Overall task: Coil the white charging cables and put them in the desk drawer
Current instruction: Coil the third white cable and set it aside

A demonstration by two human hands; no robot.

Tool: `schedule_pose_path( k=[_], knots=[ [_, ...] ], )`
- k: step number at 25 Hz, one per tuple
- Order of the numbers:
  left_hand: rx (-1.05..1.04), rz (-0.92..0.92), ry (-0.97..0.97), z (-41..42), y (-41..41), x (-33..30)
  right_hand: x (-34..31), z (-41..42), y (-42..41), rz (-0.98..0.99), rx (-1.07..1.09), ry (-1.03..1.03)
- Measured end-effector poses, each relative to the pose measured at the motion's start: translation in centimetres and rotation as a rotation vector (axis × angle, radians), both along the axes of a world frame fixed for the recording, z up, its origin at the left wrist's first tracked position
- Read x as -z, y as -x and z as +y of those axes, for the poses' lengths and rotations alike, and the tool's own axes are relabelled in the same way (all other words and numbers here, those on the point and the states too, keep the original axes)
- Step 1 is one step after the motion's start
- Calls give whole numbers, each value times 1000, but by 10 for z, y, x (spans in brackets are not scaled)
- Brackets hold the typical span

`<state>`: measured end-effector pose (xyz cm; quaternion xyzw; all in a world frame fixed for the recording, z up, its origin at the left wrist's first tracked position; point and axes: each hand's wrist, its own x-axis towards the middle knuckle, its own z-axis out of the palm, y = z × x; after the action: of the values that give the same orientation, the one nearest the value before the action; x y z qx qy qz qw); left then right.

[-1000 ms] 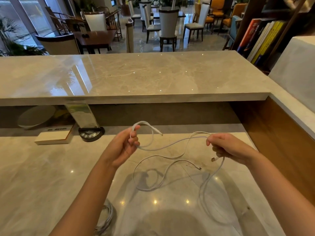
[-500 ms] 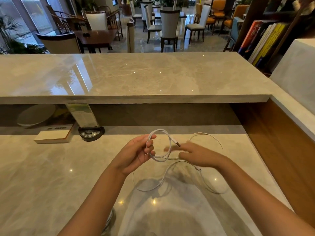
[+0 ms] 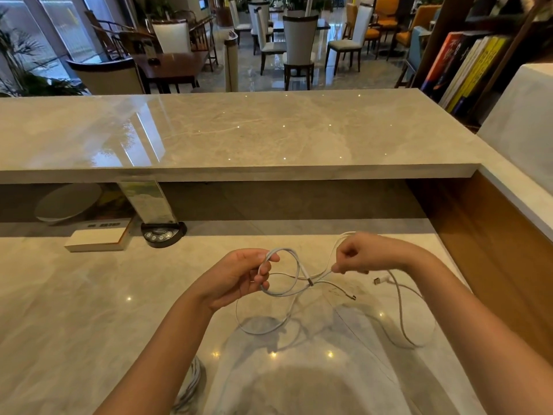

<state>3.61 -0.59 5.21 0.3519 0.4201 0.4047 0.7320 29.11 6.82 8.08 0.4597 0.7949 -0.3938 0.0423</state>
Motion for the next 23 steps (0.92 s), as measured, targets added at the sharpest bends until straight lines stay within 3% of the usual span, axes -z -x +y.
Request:
schedule_pose_path(
  k=[2,5,6,8,11,13,17,23],
  knots=[
    [26,34,5,-1,-6,1,-7,5,2,-129,71,-73],
    [61,46,11,-2,-17,3,-12,2,19,-400,134,-382],
    [55,52,15,-2,-20,5,-12,-1,26,-405,172,-451],
    [0,74,22,-3,-26,9,-13,-8,40,-214,281,-418],
    [-114,82,10,-5,-33,14,-15,-24,57,173,392,-189],
    [-179,53,8,-6,-35,16,-10,-40,64,283,414,-231],
    [-246,-30,-43,-5,-41,16,15,-83,82,256,357,-577],
    [-305,-193,8,-7,-47,10,46,-102,85,159,311,-841]
  ],
)
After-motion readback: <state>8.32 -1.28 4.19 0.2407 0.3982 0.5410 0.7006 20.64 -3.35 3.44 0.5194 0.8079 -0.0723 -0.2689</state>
